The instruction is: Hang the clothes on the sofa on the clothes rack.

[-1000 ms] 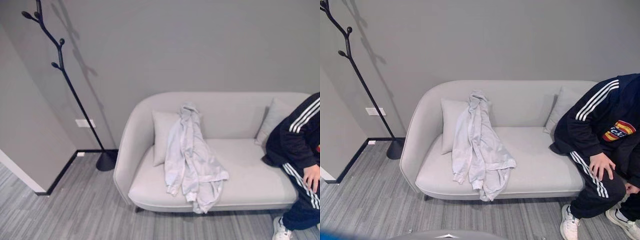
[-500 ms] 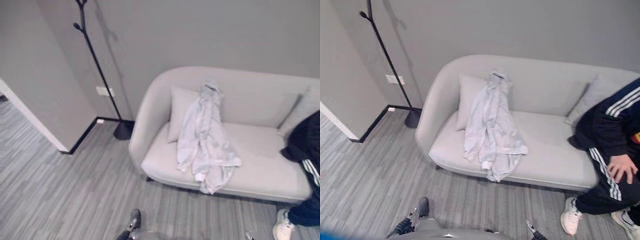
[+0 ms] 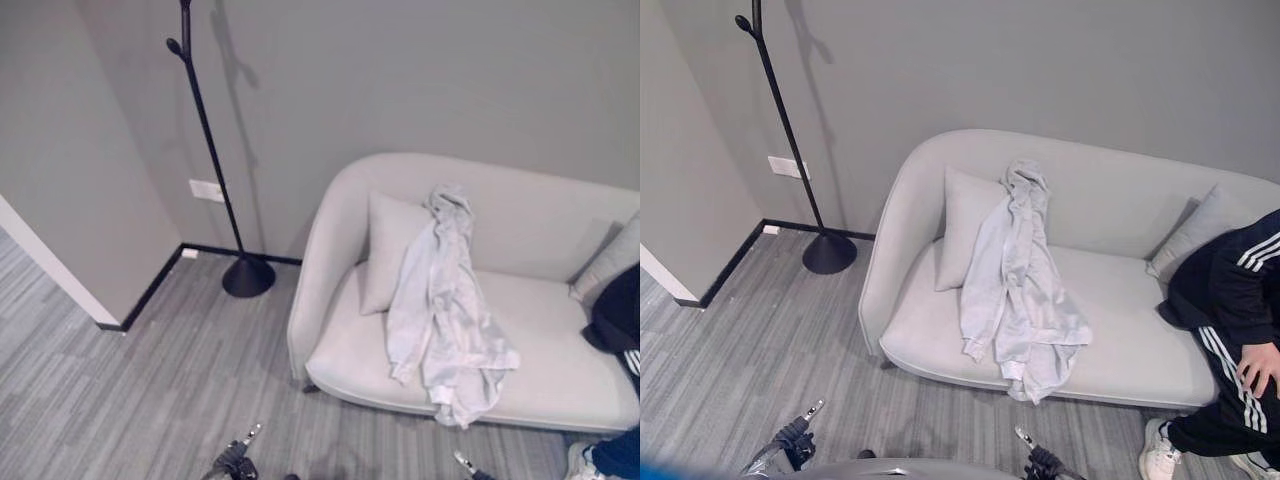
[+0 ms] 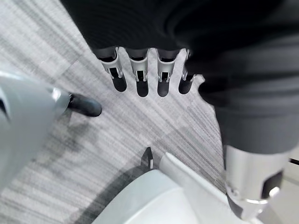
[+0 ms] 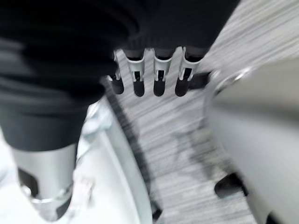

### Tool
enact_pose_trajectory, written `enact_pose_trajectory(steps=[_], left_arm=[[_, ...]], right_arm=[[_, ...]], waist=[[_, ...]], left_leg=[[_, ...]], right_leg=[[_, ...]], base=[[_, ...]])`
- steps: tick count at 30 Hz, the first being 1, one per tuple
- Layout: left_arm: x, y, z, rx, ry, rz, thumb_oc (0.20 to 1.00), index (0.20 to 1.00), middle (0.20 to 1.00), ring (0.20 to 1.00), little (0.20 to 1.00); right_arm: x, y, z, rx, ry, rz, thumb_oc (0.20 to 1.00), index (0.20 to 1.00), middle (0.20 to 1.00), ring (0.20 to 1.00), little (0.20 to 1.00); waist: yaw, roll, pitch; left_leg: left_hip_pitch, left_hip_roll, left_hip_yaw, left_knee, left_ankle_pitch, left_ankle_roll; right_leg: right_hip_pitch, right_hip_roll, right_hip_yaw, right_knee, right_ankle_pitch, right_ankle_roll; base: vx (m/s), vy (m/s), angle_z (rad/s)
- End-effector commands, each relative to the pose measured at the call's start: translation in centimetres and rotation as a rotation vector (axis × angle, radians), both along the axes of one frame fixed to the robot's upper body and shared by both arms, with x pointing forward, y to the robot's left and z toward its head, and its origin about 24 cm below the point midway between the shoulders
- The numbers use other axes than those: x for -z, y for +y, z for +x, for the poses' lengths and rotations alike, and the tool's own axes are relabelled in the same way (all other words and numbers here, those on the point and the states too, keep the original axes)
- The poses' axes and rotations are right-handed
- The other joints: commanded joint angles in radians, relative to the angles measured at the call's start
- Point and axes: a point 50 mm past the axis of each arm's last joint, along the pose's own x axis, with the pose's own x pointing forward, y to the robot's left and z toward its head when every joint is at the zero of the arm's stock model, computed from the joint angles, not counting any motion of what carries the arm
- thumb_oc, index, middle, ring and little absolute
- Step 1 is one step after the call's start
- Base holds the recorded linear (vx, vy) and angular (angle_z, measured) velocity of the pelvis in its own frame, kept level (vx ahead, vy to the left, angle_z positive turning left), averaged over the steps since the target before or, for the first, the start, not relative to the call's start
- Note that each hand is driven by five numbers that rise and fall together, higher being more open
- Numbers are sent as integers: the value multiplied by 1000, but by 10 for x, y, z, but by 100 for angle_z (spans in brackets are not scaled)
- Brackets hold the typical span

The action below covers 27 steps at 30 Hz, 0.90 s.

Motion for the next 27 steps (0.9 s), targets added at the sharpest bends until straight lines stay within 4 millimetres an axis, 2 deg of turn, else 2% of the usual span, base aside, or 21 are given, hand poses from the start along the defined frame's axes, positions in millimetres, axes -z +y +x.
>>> enact_pose_trajectory(steps=[1,3,4,6,9,10,12,13,14,15,18,19,22,23,25,26,27], left_arm=[[3,-4,-7,49,41,18,1000,1000,1000,1000,1000],[2,-3,-7,46,43,22,1000,1000,1000,1000,1000],[3,-2,-10,44,49,29,1000,1000,1000,1000,1000],[3,-2,-12,40,51,34,1000,1000,1000,1000,1000],[2,2,-16,16,41,52,1000,1000,1000,1000,1000],[2,2,-16,11,36,56,1000,1000,1000,1000,1000],[2,1,-17,12,37,56,1000,1000,1000,1000,1000],[1,-1,-11,4,17,66,1000,1000,1000,1000,1000],[1,-5,-6,10,0,63,1000,1000,1000,1000,1000],[1,-5,-6,10,0,63,1000,1000,1000,1000,1000],[-1,-13,5,56,-32,63,1000,1000,1000,1000,1000],[-1,-14,6,56,-32,63,1000,1000,1000,1000,1000],[-1,-17,8,90,-34,62,1000,1000,1000,1000,1000],[0,-18,7,112,-27,63,1000,1000,1000,1000,1000],[0,-18,6,111,-22,67,1000,1000,1000,1000,1000],[1,-18,1,118,-9,67,1000,1000,1000,1000,1000],[2,-21,0,131,-4,61,1000,1000,1000,1000,1000]], right_arm=[[-13,-26,32,-66,-83,-128,1000,1000,1000,1000,1000],[-16,-26,41,-66,-112,-142,1000,1000,1000,1000,1000],[-24,-27,57,-113,-174,-203,1000,1000,1000,1000,1000],[-28,-28,64,-141,-203,-240,1000,1000,1000,1000,1000],[-58,-44,97,-229,-372,-404,1000,1000,1000,1000,1000],[-77,-57,108,-271,-433,-531,1000,1000,1000,1000,1000],[-77,-57,107,-272,-431,-533,1000,1000,1000,1000,1000],[-100,-70,122,-336,-481,-693,1000,1000,1000,1000,1000],[-108,-74,126,-365,-490,-757,1000,1000,1000,1000,1000],[-108,-74,126,-365,-490,-757,1000,1000,1000,1000,1000],[-125,-84,139,-439,-492,-904,1000,1000,1000,1000,1000],[-125,-84,139,-439,-491,-905,1000,1000,1000,1000,1000],[-139,-90,149,-483,-508,-1001,1000,1000,1000,1000,1000],[-140,-92,147,-495,-501,-1021,1000,1000,1000,1000,1000],[-140,-96,147,-495,-491,-1034,1000,1000,1000,1000,1000],[-140,-100,146,-522,-480,-1043,1000,1000,1000,1000,1000],[-143,-101,148,-529,-485,-1052,1000,1000,1000,1000,1000]], waist=[[-10,29,54],[-13,36,70],[-19,56,84],[-24,57,87],[-46,77,105],[-54,88,119],[-53,90,120],[-59,89,137],[-61,80,145],[-61,81,145],[-69,69,155],[-67,72,158],[-74,56,154],[-68,40,140],[-69,36,131],[-70,43,113],[-71,50,108]], left_leg=[[-71,15,-49,88,-59,8],[-50,6,-43,81,-68,21],[-6,-4,-27,59,-85,35],[21,-12,-24,38,-86,37],[65,-12,-21,7,-91,33],[88,-6,-22,-1,-99,25],[90,-4,-22,-1,-99,24],[119,2,-23,3,-118,10],[120,-2,-12,4,-108,10],[120,-2,-12,4,-108,10],[149,9,-27,12,-128,-11],[154,13,-26,14,-134,-12],[189,23,-44,15,-151,-30],[212,15,-69,12,-167,-37],[230,26,-81,7,-168,-47],[248,67,-106,1,-167,-63],[248,84,-116,-3,-165,-67]], right_leg=[[26,-26,-29,237,-59,32],[5,-41,-35,295,-48,28],[-18,-51,-78,358,-73,24],[-28,-46,-82,364,-84,22],[-75,-2,-81,298,-151,6],[-87,13,-90,206,-163,10],[-82,16,-91,202,-161,9],[-88,29,-78,35,-123,35],[-103,27,-70,-26,-72,37],[-102,27,-70,-27,-72,37],[-142,9,-6,-150,0,75],[-136,13,-6,-152,0,76],[-174,12,57,-175,35,89],[-155,17,73,-177,34,90],[-159,26,79,-148,34,92],[-167,59,84,-104,5,77],[-167,68,75,-89,-7,71]], base=[[137,307,5],[92,199,-3],[124,191,3],[102,125,1],[84,15,-23],[67,-37,-20],[72,-72,-10],[84,-159,5],[84,-159,-5],[28,-99,-17],[167,-170,2],[144,-139,-8],[244,-194,8],[383,-293,21],[308,-246,39],[266,-247,55],[267,-250,65]])
